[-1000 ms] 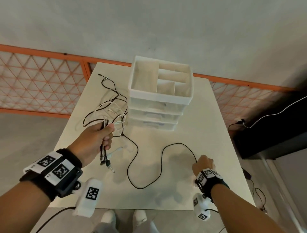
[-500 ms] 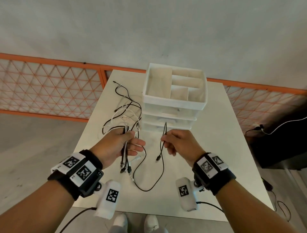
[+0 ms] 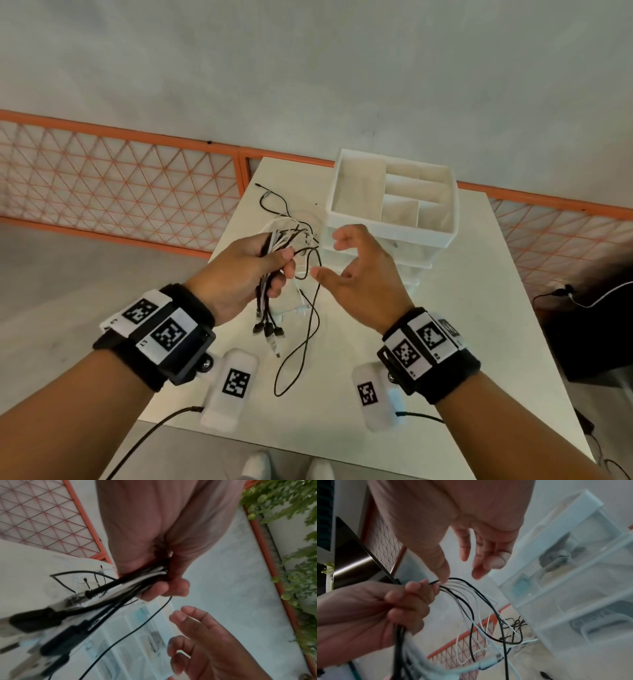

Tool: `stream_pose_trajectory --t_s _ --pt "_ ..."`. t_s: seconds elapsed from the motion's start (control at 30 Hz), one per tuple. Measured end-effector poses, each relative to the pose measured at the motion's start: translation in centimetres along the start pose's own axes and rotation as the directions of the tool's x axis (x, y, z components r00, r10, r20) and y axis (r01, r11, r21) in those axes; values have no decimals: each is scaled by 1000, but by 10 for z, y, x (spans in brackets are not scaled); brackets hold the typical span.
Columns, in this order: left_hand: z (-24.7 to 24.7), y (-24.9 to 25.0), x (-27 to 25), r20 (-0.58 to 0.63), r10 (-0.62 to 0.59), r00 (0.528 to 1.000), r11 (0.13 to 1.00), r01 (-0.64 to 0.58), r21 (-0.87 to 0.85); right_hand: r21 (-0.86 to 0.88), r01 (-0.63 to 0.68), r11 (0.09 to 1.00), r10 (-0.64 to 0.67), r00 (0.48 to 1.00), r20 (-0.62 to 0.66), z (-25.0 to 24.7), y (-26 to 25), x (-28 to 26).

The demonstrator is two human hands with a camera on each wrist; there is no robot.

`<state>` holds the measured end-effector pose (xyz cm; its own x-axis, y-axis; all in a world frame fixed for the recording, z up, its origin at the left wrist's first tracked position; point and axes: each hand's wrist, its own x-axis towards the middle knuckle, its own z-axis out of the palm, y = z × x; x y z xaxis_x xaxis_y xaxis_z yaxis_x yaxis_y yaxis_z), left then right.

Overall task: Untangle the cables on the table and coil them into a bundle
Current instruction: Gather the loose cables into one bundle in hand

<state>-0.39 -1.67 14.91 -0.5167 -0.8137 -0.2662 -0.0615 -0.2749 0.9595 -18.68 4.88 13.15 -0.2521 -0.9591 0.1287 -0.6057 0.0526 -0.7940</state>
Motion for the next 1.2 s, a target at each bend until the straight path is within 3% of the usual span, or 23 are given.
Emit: stream_pose_trajectory --t_s 0.1,0.2,0.33,0.43,0.5,0.53,0.63,0.7,0.8,0.87,0.9,1.0,1.13,1.2 --pt "-4 8 -6 77 41 996 998 -44 42 -77 -10 997 23 986 163 8 -1 13" --pt "-15 26 -11 -25 115 993 987 -112 118 -125 -88 988 114 968 223 20 20 16" --pt "-43 58 -22 -216 287 933 953 -256 163 -233 -327 916 369 914 167 10 70 12" --pt "-54 71 -26 -251 337 907 922 -263 285 -270 -467 842 476 879 -32 -12 97 14" --pt "-54 69 -24 -234 332 914 895 -227 383 -268 -464 844 443 886 -139 -27 98 19" --pt "-51 66 -23 -211 318 924 880 -204 430 -274 -445 852 428 895 -124 -31 92 22" --pt "-41 58 -18 -127 254 959 833 -150 533 -447 -264 854 335 938 86 -40 52 27" --pt "-30 59 -15 -66 224 972 805 -146 575 -479 -63 876 176 965 195 -41 10 28" --pt "-12 71 -17 126 214 969 746 -245 619 -186 211 960 -150 944 295 -30 -49 28" --pt "-2 84 -22 264 230 937 744 -344 573 97 323 941 -337 913 229 -16 -66 30" --pt "0 91 -25 294 268 918 739 -391 548 200 322 925 -358 917 177 -9 -67 32" --pt "-6 108 -27 230 428 874 685 -480 548 323 154 934 -198 974 107 0 -57 30" --pt "-17 107 -23 164 524 836 655 -519 549 163 -31 986 9 991 133 -3 -13 24" --pt "-22 99 -17 99 534 840 669 -491 557 16 -60 998 59 996 63 -10 15 25"
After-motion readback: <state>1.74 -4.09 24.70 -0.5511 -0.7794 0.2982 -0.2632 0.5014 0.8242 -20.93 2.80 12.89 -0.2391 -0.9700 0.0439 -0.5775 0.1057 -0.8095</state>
